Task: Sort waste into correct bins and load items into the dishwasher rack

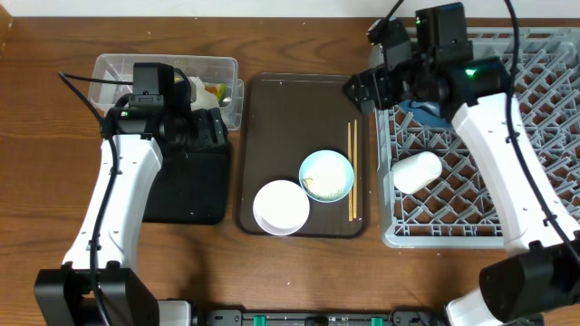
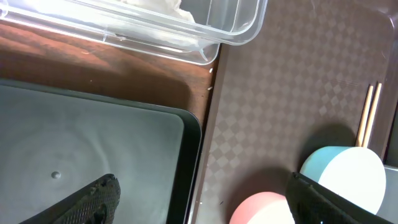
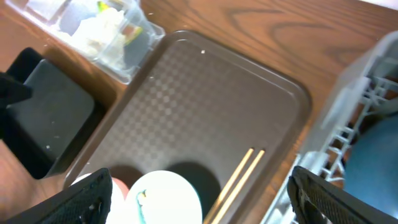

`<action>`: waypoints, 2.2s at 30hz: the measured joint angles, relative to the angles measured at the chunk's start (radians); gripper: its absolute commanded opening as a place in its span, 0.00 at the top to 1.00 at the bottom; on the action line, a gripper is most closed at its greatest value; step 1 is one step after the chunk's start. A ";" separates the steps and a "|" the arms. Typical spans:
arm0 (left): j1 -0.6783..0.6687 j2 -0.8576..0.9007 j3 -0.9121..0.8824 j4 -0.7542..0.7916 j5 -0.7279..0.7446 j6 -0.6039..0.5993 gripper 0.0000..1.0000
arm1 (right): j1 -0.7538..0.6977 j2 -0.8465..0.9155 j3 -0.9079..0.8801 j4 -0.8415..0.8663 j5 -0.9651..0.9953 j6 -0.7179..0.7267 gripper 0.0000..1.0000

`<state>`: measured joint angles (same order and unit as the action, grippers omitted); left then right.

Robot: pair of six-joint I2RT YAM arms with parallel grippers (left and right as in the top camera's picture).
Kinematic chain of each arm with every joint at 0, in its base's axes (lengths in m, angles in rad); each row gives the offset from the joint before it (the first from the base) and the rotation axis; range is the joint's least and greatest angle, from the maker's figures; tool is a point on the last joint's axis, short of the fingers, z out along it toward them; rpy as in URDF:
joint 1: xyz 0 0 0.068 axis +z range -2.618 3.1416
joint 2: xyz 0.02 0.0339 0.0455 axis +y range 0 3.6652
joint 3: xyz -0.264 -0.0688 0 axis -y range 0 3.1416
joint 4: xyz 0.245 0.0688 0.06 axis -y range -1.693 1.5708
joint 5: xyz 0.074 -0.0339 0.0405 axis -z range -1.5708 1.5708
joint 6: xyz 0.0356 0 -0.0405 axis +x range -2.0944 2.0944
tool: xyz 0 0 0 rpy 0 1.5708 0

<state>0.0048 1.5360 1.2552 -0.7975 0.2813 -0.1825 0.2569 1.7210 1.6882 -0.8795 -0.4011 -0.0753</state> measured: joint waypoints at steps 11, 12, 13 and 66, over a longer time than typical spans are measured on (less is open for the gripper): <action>0.000 0.000 0.000 0.000 0.000 0.000 0.13 | 0.078 0.000 0.000 -0.007 0.078 0.076 0.16; 0.000 0.000 0.000 0.000 0.000 0.000 0.13 | 0.086 0.000 0.000 -0.007 0.087 0.084 0.16; 0.000 0.000 0.000 0.000 0.000 0.000 0.12 | 0.093 0.000 0.000 -0.007 0.092 0.092 0.16; 0.000 0.000 0.000 0.000 0.000 0.000 0.13 | 0.297 0.137 -0.002 -0.086 0.390 0.371 0.25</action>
<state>0.0048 1.5360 1.2552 -0.7975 0.2817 -0.1825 0.5541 1.8576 1.6867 -0.9653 -0.0109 0.2958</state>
